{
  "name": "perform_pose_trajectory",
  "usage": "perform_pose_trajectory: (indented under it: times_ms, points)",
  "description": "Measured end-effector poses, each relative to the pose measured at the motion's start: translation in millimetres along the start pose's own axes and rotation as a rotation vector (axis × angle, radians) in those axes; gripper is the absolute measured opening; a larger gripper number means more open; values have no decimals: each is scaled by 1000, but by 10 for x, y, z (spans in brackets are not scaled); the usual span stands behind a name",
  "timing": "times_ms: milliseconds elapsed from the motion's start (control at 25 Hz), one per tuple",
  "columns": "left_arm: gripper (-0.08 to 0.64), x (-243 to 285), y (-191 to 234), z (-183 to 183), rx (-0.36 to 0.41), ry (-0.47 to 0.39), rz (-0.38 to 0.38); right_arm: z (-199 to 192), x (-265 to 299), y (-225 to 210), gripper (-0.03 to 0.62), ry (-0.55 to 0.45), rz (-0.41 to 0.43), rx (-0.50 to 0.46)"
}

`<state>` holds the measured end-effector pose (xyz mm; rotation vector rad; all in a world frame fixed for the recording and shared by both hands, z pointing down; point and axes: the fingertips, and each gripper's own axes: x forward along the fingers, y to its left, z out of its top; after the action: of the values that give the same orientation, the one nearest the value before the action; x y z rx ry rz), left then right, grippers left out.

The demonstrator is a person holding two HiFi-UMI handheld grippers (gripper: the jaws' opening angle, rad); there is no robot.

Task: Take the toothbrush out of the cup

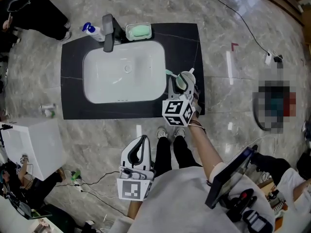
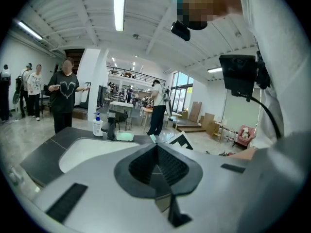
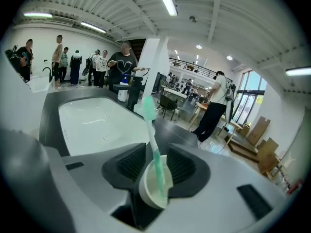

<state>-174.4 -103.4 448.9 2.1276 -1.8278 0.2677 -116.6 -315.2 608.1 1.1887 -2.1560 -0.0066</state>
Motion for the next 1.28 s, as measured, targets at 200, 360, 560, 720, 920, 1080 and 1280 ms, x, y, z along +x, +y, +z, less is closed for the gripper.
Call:
perform_pose_trajectory:
  times_ms: [200, 360, 560, 720, 920, 1080, 1280]
  points:
    - [5, -11, 17, 16, -1, -2, 4, -7, -9, -66, 40, -9, -49, -36]
    - [5, -17, -2, 20, 1, -3, 1, -9, -48, -67, 37, -26, -53, -38]
    - [5, -39, -19, 44, -1, -12, 2, 80, -162, -117, 35, -77, -57, -4]
    - [5, -35, -58, 78, -22, -13, 1, 162, -289, -175, 35, -110, -49, 45]
    - [5, -20, -95, 129, 15, -41, -24, 311, -408, -275, 35, -158, -44, 92]
    - [5, -22, -132, 179, 23, -53, -30, 382, -485, -356, 37, -187, -38, 119]
    - [5, -25, -189, 227, 44, -70, -39, 380, -588, -416, 35, -198, -34, 130]
